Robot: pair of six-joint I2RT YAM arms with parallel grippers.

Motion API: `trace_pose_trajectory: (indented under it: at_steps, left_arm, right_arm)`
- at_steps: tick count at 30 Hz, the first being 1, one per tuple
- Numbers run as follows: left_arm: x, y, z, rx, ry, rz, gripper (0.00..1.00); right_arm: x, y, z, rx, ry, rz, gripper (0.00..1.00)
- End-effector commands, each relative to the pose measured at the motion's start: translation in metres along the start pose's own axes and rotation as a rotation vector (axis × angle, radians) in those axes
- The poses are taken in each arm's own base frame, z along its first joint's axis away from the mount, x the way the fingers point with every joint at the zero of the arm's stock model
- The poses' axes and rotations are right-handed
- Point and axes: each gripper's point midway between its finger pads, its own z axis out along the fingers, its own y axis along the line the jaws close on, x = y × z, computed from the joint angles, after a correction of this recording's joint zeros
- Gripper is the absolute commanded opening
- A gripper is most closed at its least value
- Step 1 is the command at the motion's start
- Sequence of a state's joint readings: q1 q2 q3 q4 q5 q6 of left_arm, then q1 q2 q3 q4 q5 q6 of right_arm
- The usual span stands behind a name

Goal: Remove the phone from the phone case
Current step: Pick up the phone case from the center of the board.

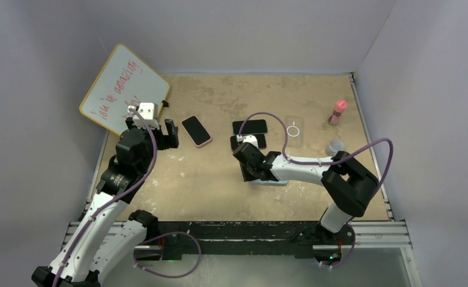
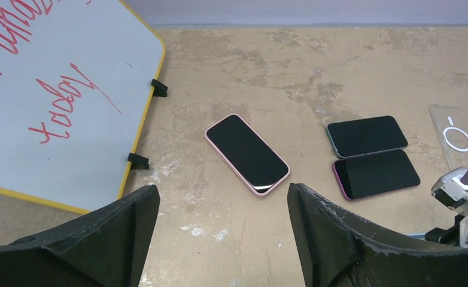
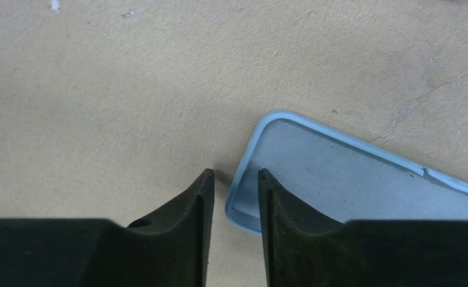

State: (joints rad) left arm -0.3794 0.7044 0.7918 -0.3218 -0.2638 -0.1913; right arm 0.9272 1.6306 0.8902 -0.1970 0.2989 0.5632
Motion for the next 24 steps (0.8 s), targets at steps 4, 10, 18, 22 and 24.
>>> trace_pose_trajectory:
  at_steps: [4, 10, 18, 22, 24]
  left_arm:
    - [-0.009, -0.001, 0.0, 0.011, -0.038, -0.024, 0.81]
    - [-0.011, -0.001, -0.002, 0.014, -0.045, -0.027, 0.81]
    - [-0.015, 0.003, -0.006, 0.003, -0.063, -0.026, 0.81]
    - [-0.02, 0.003, -0.011, 0.008, -0.085, -0.03, 0.81]
    - [-0.023, 0.003, -0.013, 0.013, -0.098, -0.034, 0.81]
  right_arm:
    - [0.012, -0.021, -0.001, 0.117, 0.065, -0.015, 0.09]
    - [0.004, -0.062, -0.02, 0.163, 0.058, -0.077, 0.0]
    - [-0.047, -0.088, -0.051, 0.016, -0.083, -0.102, 0.0]
    - [-0.064, -0.122, -0.058, 0.178, -0.046, -0.12, 0.0]
    - [-0.073, -0.137, -0.056, 0.205, -0.056, -0.021, 0.0]
